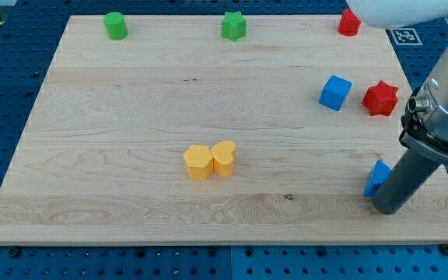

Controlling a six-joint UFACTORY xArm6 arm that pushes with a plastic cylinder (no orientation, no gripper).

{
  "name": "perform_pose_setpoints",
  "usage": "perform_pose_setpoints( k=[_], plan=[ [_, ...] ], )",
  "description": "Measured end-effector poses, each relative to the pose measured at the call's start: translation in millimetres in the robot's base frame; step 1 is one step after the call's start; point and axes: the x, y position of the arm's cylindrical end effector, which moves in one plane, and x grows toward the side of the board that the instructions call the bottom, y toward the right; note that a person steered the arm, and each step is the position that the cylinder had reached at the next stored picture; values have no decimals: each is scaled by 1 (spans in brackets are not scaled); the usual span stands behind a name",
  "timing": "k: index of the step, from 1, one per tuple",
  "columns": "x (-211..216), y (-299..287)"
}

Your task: Move the blue triangle to the bottom left of the red star

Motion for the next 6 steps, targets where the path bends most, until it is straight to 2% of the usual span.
perform_pose_setpoints(
  k=[6],
  plan=[
    [-90,0]
  ],
)
